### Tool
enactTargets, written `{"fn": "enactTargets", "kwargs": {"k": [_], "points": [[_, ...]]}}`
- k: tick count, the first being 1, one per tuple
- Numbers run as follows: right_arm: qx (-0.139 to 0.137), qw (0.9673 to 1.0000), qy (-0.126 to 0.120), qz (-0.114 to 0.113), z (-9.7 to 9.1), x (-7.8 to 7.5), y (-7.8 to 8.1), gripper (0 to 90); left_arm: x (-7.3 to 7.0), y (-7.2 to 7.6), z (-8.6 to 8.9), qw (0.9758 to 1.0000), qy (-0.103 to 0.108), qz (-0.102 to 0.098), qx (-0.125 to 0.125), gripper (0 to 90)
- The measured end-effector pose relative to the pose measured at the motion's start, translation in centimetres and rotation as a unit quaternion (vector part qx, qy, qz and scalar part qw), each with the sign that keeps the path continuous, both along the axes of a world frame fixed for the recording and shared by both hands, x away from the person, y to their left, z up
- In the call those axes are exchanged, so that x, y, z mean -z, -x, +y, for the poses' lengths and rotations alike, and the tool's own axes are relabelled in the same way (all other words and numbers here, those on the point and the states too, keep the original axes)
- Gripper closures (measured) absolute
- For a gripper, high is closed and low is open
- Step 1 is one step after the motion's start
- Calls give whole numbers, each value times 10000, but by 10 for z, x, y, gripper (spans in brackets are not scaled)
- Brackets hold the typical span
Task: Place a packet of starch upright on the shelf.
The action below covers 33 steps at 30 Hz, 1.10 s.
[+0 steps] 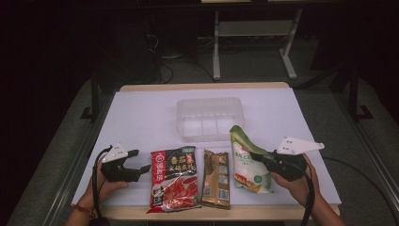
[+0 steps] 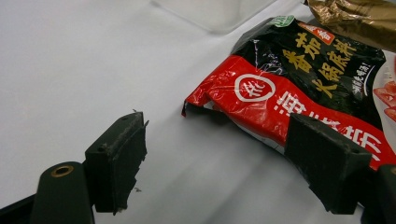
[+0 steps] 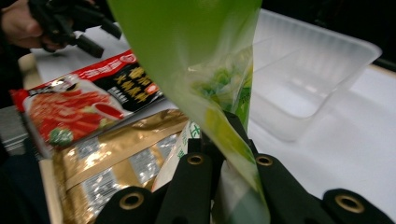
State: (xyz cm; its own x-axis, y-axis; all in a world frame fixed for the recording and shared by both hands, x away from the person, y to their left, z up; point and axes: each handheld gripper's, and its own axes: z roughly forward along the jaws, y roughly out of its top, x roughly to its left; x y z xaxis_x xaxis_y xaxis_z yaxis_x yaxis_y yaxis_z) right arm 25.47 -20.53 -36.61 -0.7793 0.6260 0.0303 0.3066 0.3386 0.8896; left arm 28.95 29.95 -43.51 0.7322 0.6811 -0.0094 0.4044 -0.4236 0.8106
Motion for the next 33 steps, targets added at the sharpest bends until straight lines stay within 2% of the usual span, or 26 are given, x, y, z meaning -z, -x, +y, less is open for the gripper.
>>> {"fn": "enactTargets", "kwargs": {"k": [3,14,18,23,25,33], "points": [[84,9998,70,-171,1,-5,-2,894,0,1,0,10000,3,-9,2,201],[361,9978,-38,-547,8,-18,-13,894,0,0,0,10000,33,-1,7,201],[475,9967,-76,-657,10,-20,-19,894,-1,1,1,10000,15,-30,17,201],[542,9954,-65,-792,14,-25,-24,894,-2,2,3,9998,156,-82,28,198],[574,9949,-77,-829,17,-26,-26,894,-2,2,3,9998,146,-115,-16,193],[659,9934,-72,-936,25,-32,-39,894,-1,2,2,9999,135,-62,23,191]]}}
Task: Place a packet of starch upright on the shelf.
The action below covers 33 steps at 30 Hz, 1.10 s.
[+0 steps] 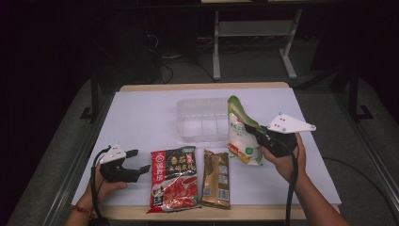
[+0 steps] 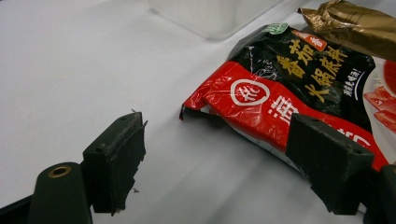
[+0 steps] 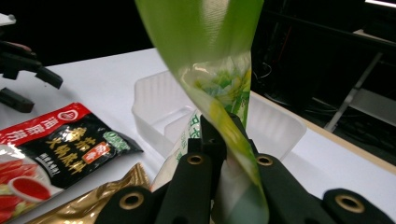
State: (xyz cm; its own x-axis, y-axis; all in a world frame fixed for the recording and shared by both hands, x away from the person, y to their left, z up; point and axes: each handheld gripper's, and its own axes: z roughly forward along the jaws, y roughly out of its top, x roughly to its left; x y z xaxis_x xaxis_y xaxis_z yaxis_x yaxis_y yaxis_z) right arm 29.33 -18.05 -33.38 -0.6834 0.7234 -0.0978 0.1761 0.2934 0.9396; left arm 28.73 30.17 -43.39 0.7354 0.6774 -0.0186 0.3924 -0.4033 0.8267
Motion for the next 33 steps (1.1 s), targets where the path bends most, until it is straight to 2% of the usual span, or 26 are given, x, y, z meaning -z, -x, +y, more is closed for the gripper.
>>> {"fn": "enactTargets", "kwargs": {"k": [6,10,21,28,33], "points": [[70,9999,-58,-67,6,-3,-12,894,0,1,1,10000,16,10,-16,191],[122,9998,37,-125,12,-4,-20,895,0,1,1,10000,22,8,-17,190],[196,9996,-32,-188,22,-8,-40,894,0,1,1,10000,16,17,1,189],[340,9992,-43,-191,29,-11,-56,894,0,1,1,10000,16,16,9,189],[464,9987,34,-210,34,-9,-69,894,1,1,2,10000,4,17,18,189]]}}
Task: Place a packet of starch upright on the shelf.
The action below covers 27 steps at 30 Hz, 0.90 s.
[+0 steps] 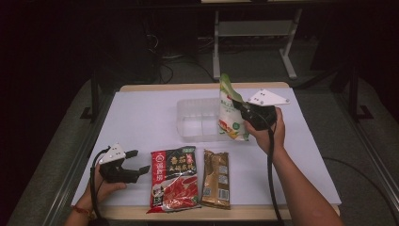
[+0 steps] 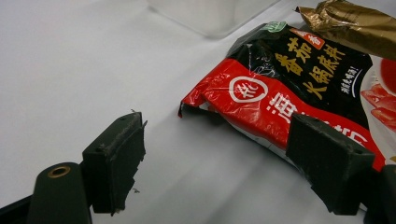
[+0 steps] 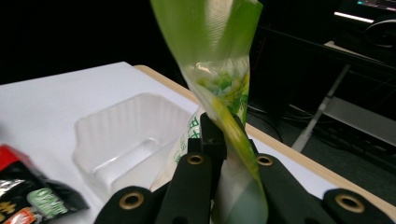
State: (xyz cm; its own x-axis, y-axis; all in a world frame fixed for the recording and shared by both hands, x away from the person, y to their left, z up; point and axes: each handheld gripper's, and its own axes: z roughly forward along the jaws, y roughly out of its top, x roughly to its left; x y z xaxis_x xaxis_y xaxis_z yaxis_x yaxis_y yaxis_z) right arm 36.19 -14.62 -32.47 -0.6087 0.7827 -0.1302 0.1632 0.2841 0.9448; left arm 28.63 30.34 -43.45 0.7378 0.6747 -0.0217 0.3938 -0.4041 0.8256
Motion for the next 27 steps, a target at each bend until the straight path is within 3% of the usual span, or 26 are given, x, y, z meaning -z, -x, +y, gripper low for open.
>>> {"fn": "enactTargets", "kwargs": {"k": [13,18,27], "points": [[270,9996,-23,74,9,4,-30,894,2,1,0,10000,9,-9,10,190],[387,9991,145,62,17,8,-40,894,3,1,1,10000,27,-11,3,189],[614,9980,124,129,22,18,-58,893,5,3,2,10000,-27,-31,32,190]]}}
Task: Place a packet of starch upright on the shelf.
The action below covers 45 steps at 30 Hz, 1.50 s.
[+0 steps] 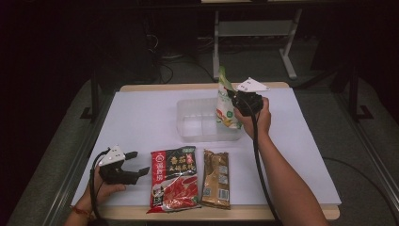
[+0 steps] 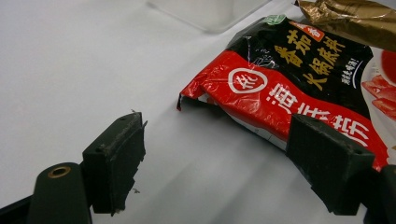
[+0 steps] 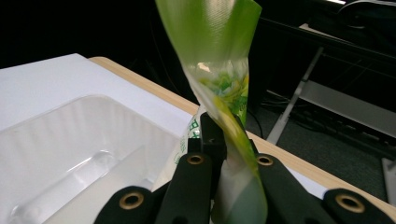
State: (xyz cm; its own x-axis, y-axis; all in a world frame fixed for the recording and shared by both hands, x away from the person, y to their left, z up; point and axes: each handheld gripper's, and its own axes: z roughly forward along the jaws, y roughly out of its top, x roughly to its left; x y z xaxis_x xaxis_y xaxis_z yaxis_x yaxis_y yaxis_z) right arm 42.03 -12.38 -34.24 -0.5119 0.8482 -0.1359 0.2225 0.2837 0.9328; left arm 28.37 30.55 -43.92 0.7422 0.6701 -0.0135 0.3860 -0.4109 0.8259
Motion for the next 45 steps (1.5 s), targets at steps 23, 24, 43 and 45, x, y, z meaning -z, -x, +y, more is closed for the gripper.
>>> {"fn": "enactTargets", "kwargs": {"k": [23,24,43,45], "points": [[-26,9999,14,110,5,36,4,880,1,1,-1,10000,-15,22,23,190],[-30,9999,-51,138,4,37,6,878,1,1,-1,10000,-20,23,25,190],[-245,9992,43,305,-4,42,25,869,3,0,-4,9999,-111,54,82,190],[-254,9991,78,315,-2,42,28,870,2,0,-5,9999,-109,37,85,190]]}}
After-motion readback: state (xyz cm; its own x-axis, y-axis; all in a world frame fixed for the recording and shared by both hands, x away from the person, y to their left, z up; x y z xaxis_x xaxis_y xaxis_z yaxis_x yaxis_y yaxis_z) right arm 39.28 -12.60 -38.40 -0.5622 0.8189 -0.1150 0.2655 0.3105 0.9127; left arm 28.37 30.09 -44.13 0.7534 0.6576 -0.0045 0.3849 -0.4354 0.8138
